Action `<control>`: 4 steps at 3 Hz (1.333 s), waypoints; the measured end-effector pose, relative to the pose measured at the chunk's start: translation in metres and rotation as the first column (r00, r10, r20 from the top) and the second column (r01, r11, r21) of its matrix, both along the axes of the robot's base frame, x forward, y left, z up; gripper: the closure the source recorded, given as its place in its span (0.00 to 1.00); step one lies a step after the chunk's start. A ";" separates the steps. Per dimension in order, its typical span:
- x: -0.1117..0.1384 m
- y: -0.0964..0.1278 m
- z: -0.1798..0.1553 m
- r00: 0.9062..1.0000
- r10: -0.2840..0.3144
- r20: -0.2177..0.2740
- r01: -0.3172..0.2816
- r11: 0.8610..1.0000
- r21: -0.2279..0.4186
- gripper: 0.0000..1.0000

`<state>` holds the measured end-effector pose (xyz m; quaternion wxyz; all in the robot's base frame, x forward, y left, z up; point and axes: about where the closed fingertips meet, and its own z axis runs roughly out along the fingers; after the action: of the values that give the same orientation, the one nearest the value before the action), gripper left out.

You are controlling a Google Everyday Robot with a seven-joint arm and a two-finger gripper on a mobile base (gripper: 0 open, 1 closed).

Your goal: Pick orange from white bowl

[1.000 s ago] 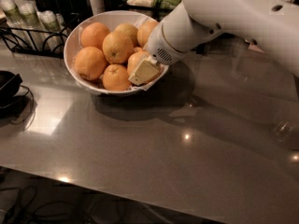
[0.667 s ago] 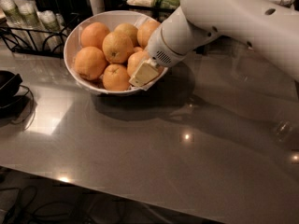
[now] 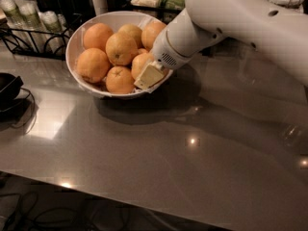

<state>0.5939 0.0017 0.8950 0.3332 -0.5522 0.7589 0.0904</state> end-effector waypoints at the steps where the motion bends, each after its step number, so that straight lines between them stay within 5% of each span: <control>1: 0.000 0.000 0.000 1.000 0.000 0.000 0.000 1.000 0.000 0.78; 2: 0.000 0.000 0.000 1.000 0.000 0.000 0.000 1.000 0.000 0.99; 4: -0.009 0.006 0.033 0.998 0.058 0.031 -0.060 0.996 0.064 1.00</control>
Offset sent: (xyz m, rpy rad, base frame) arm 0.0000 0.0000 0.0000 0.0000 0.0000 0.0000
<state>0.5845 0.0080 0.9275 0.3590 -0.5644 0.7341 0.1169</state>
